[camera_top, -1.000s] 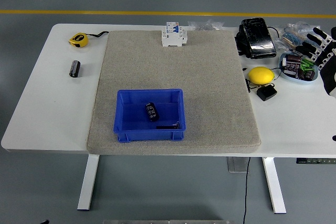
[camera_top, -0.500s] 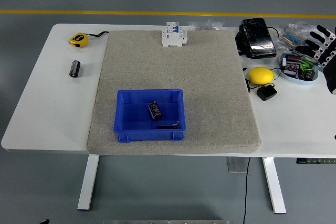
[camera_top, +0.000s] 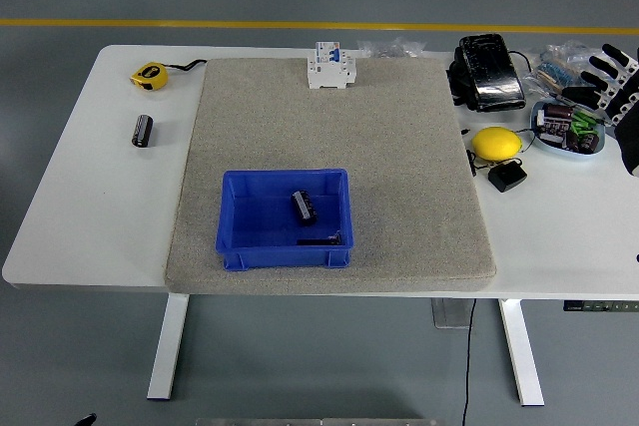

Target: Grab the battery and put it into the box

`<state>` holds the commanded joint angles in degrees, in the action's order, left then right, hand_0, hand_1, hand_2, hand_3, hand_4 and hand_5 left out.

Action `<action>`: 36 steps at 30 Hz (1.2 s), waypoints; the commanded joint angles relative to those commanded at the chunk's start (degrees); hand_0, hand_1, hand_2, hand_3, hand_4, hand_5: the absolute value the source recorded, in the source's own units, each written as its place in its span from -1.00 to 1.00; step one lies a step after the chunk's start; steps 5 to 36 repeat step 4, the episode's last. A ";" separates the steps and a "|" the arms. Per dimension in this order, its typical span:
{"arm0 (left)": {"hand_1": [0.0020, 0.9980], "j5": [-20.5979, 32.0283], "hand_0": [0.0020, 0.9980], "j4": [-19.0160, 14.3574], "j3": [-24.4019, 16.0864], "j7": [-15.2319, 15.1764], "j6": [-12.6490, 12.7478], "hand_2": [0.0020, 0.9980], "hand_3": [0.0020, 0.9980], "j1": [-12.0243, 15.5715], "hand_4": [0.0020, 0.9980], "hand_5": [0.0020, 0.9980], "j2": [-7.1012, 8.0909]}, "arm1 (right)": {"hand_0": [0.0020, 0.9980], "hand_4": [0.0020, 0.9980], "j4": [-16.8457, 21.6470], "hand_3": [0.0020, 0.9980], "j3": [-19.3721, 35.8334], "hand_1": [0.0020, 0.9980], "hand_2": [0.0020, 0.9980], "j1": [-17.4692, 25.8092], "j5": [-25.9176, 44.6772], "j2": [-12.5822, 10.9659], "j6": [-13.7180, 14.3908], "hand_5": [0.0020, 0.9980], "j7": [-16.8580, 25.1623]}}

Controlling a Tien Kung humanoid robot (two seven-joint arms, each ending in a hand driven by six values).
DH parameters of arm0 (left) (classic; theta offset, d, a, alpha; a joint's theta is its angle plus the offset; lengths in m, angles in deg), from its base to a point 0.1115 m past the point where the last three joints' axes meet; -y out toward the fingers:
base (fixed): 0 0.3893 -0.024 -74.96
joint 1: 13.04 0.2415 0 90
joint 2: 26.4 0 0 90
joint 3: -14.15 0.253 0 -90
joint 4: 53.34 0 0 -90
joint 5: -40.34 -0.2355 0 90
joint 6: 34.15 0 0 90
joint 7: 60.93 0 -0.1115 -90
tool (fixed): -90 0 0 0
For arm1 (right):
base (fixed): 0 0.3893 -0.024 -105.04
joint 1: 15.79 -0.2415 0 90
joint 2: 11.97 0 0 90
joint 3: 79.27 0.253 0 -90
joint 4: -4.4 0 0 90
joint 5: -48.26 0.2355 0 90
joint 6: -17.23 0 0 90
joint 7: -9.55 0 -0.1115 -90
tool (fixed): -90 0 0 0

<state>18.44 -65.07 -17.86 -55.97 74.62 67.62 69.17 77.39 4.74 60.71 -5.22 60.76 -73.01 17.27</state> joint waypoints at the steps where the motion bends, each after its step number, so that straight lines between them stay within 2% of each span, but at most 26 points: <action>1: 0.34 0.22 0.40 0.00 0.11 -0.06 0.01 0.54 0.44 0.01 0.46 0.09 0.00 | 0.61 1.00 0.01 0.71 -0.02 0.61 0.67 -0.04 0.01 0.01 0.00 1.00 0.02; 36: 0.36 0.71 0.40 0.01 0.42 -0.19 0.04 0.55 0.43 -0.08 0.46 0.09 -0.04 | 0.61 1.00 0.13 0.71 -0.09 0.61 0.66 -0.22 0.05 -0.06 0.01 1.00 0.03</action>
